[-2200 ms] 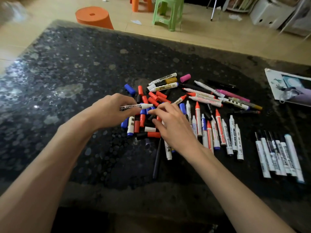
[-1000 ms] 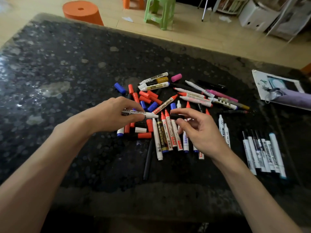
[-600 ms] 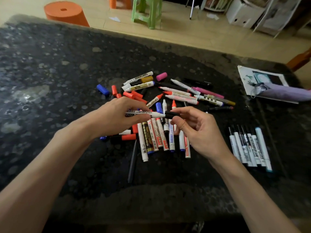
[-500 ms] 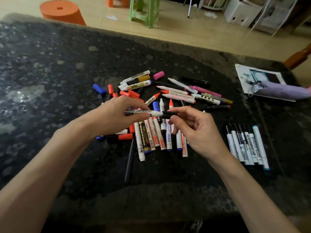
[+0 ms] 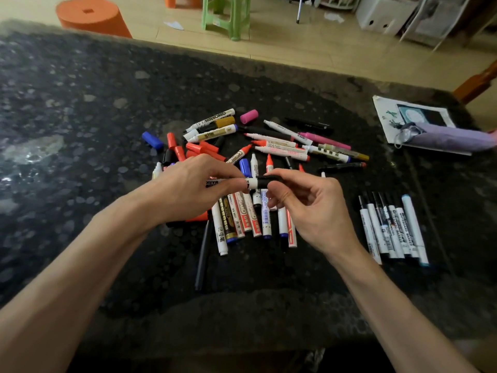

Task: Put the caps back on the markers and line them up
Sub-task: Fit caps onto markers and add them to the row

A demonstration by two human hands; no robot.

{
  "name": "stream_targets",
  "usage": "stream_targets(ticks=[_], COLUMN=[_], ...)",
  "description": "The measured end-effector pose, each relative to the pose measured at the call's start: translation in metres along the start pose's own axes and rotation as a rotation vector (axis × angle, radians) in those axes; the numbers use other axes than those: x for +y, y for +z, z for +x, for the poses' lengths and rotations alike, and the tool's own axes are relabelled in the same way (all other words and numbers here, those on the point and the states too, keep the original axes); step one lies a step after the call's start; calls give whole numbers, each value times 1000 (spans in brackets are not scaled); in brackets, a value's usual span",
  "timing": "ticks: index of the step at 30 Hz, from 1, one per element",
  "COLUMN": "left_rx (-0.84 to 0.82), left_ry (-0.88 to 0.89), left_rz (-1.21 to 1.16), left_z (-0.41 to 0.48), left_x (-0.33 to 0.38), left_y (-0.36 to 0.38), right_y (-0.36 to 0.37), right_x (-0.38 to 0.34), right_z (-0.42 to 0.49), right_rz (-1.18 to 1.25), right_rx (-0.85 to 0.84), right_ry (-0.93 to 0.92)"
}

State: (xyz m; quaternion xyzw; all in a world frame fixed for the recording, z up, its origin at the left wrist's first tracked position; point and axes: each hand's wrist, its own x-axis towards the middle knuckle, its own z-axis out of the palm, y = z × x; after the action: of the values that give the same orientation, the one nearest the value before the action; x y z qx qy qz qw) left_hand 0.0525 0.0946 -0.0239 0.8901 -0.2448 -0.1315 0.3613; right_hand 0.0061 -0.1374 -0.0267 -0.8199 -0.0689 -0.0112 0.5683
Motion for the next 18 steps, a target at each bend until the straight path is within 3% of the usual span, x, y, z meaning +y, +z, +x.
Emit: stream_targets(ticks=[4, 8, 12, 18], left_rx=[-129, -112, -107, 25], left_ry=[40, -84, -288, -423], left_rz=[-166, -128, -3, 97], left_z=[-1, -8, -17, -18], left_x=[8, -10, -25, -25], left_y=[-3, -12, -14, -15], right_y=[-4, -13, -2, 53], right_x=[-3, -3, 8, 8], right_z=[1, 3, -2, -26], right_rz=[51, 177, -25, -537], right_rx=[-43, 67, -56, -425], right_ry=[-5, 177, 273, -26])
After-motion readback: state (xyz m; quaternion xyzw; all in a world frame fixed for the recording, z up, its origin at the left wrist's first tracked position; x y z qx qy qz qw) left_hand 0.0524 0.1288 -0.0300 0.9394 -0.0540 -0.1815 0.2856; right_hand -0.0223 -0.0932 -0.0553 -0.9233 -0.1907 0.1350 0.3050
